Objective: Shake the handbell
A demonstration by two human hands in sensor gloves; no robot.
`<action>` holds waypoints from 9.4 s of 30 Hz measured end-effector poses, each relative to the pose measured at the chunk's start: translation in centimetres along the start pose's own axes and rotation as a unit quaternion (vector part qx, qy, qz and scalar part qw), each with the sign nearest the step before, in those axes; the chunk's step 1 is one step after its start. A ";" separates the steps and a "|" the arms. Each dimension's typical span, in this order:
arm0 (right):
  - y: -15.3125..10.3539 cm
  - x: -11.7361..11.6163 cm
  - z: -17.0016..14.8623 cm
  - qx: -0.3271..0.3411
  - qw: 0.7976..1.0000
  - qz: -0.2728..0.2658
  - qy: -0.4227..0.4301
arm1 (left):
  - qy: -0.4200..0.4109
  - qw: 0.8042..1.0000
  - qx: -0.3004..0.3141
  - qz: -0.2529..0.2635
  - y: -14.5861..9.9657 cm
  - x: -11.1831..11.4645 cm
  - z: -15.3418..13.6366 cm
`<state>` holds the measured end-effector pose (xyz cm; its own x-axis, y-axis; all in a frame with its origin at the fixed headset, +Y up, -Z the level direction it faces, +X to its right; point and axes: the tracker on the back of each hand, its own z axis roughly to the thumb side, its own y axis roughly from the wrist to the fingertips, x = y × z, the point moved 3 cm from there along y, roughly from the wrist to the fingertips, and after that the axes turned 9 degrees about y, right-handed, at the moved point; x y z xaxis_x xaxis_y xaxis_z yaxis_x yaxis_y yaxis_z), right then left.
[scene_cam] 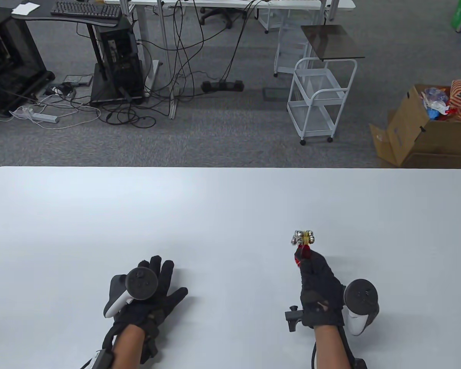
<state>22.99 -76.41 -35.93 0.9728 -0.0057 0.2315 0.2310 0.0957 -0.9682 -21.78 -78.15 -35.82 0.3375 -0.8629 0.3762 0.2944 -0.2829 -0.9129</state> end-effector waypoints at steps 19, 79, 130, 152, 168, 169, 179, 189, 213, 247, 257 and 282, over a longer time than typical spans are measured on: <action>0.2 -0.6 0.5 0.014 1.000 0.015 0.005 | -0.006 1.000 0.007 0.011 -0.2 -0.6 0.0; -2.7 0.3 9.9 0.171 0.984 0.033 0.037 | -0.001 1.000 0.004 0.021 -0.5 -0.8 0.6; 0.4 0.1 2.0 0.024 0.998 0.060 -0.022 | -0.014 0.998 -0.001 0.054 -0.8 -0.9 -0.2; -6.2 -1.5 15.4 0.324 0.943 0.072 0.025 | -0.018 0.997 0.003 0.077 -1.3 -1.9 -0.1; 0.0 -1.5 2.5 0.051 0.994 0.088 -0.029 | -0.007 0.999 0.008 0.052 -0.7 -1.1 0.5; 0.0 -1.5 2.3 0.048 0.995 0.085 -0.030 | -0.006 0.999 0.009 0.053 -0.7 -1.1 0.5; -1.1 -3.1 4.1 0.071 0.991 0.105 -0.037 | -0.008 0.998 0.012 0.054 -0.9 -1.3 0.7; -2.2 -0.9 9.5 0.176 0.983 0.043 -0.035 | -0.011 0.997 0.020 0.069 -1.3 -1.9 1.0; -5.0 -17.0 4.0 0.198 0.808 0.181 -0.525 | -0.007 0.997 0.028 0.073 -1.8 -2.1 1.7; -0.9 -7.1 9.1 0.216 0.774 0.107 -0.586 | 0.079 0.995 0.031 0.060 -1.6 -1.7 3.5; 1.6 -3.2 -0.4 -0.012 0.762 0.234 -0.604 | 0.100 0.995 -0.001 0.005 0.3 0.4 2.5; 0.9 -4.7 0.7 0.020 0.756 0.246 -0.606 | 0.083 0.997 -0.007 0.007 -0.5 -0.1 2.2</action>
<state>18.59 -75.64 -37.79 0.2056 0.9547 -0.2153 -0.1773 -0.1800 -0.9676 -20.00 -76.96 -35.07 0.1890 -0.9237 0.3332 0.2772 -0.2753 -0.9205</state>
